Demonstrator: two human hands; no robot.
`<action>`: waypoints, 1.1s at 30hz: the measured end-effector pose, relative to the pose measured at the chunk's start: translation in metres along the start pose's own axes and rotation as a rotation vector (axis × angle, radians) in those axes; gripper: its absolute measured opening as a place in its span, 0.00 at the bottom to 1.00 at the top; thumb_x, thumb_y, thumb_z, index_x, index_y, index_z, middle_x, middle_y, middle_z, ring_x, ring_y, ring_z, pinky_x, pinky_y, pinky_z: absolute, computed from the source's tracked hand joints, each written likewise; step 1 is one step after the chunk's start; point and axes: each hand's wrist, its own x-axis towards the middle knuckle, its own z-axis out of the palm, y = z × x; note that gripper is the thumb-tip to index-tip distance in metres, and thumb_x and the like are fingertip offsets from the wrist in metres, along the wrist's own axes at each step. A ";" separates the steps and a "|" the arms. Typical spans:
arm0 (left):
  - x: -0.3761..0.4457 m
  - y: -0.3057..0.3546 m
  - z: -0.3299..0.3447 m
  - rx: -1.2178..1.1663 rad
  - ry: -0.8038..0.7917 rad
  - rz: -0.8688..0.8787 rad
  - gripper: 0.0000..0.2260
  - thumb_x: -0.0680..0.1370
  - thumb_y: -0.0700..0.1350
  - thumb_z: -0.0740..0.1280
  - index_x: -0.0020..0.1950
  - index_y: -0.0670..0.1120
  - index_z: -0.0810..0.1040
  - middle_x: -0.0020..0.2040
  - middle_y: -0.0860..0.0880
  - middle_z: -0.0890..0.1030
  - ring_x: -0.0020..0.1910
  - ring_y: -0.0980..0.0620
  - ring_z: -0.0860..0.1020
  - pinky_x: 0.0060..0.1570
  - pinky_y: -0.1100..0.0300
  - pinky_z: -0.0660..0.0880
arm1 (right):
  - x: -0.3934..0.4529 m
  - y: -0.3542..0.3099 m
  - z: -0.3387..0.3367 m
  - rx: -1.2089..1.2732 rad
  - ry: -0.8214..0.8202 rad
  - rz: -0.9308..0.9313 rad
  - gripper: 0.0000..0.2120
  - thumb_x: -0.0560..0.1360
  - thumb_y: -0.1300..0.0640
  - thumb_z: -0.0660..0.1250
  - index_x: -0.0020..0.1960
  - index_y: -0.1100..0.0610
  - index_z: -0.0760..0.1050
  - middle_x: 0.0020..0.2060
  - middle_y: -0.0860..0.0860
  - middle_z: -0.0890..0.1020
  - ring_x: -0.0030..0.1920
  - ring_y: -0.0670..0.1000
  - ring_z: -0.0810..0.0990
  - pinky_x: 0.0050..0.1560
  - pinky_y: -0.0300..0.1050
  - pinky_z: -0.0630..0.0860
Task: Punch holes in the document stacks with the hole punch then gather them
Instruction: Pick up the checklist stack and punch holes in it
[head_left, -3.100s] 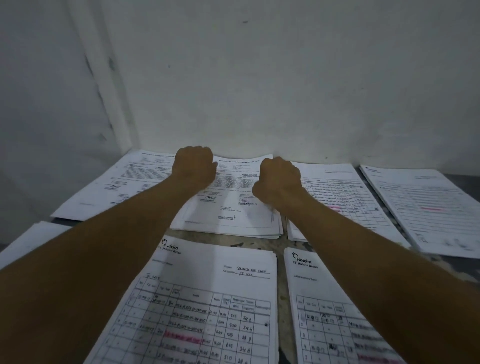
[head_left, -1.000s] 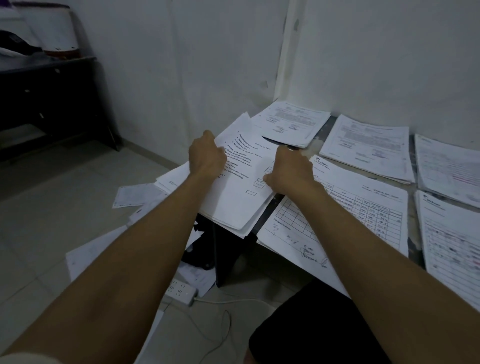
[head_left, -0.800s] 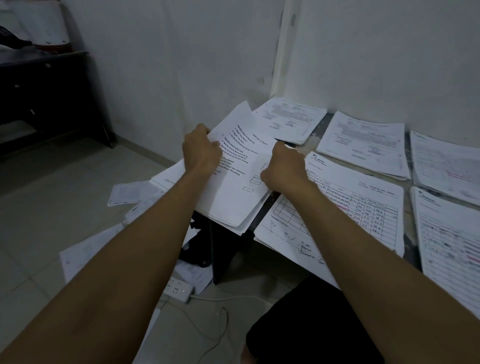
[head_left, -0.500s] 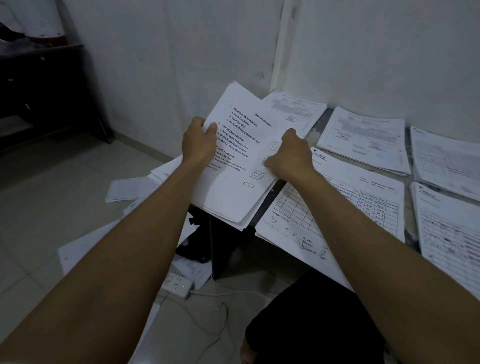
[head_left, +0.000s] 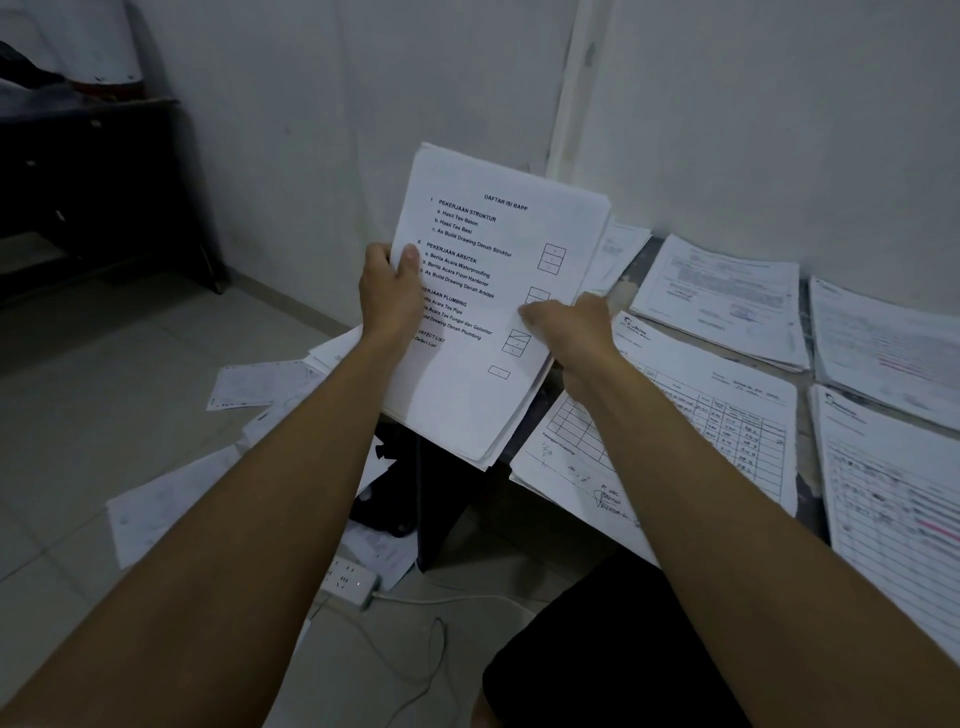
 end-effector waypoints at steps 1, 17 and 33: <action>0.000 0.001 0.000 0.000 0.001 0.002 0.08 0.82 0.52 0.59 0.52 0.48 0.69 0.43 0.56 0.75 0.40 0.59 0.74 0.38 0.62 0.70 | -0.001 -0.001 0.000 -0.001 0.004 -0.014 0.19 0.74 0.60 0.71 0.61 0.61 0.67 0.50 0.47 0.75 0.48 0.45 0.75 0.44 0.35 0.71; 0.015 0.112 -0.033 -0.106 0.049 0.156 0.10 0.80 0.54 0.63 0.50 0.48 0.73 0.47 0.52 0.80 0.43 0.54 0.79 0.42 0.57 0.77 | -0.014 -0.088 -0.027 0.159 -0.050 -0.322 0.07 0.75 0.62 0.72 0.49 0.52 0.78 0.40 0.44 0.83 0.39 0.42 0.83 0.34 0.33 0.79; -0.087 0.208 0.085 -0.338 -0.235 0.286 0.13 0.84 0.51 0.56 0.41 0.49 0.65 0.35 0.53 0.66 0.33 0.55 0.64 0.35 0.58 0.64 | -0.049 -0.127 -0.208 0.090 0.191 -0.451 0.07 0.76 0.64 0.68 0.48 0.53 0.80 0.42 0.47 0.86 0.41 0.49 0.85 0.35 0.42 0.81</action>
